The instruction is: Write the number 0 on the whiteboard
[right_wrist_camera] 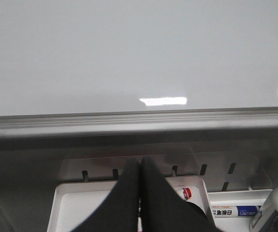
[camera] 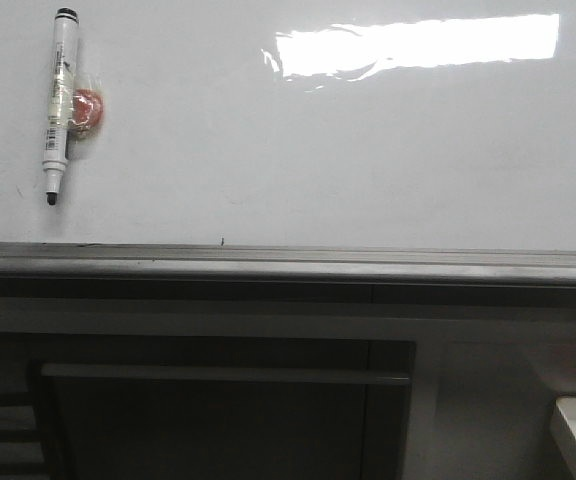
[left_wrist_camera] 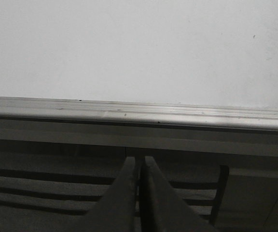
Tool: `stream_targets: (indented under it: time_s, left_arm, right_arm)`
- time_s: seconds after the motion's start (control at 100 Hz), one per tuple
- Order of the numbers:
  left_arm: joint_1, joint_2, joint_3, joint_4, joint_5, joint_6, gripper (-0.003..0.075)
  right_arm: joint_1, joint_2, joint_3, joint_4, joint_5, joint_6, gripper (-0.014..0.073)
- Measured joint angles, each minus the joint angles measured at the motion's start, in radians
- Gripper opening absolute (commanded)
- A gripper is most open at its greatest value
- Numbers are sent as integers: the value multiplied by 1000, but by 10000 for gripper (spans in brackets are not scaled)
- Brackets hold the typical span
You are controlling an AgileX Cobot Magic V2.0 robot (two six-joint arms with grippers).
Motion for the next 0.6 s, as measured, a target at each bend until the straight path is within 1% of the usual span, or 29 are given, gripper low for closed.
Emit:
stream_targets:
  time_s: [0.35,0.6]
  left_arm:
    - [0,0,0,0,0,0,-20]
    - [0,0,0,0,0,0,-20]
  right_arm:
    - [0,0,0,0,0,0,-67]
    - [23,0,0,0,0,0,-67]
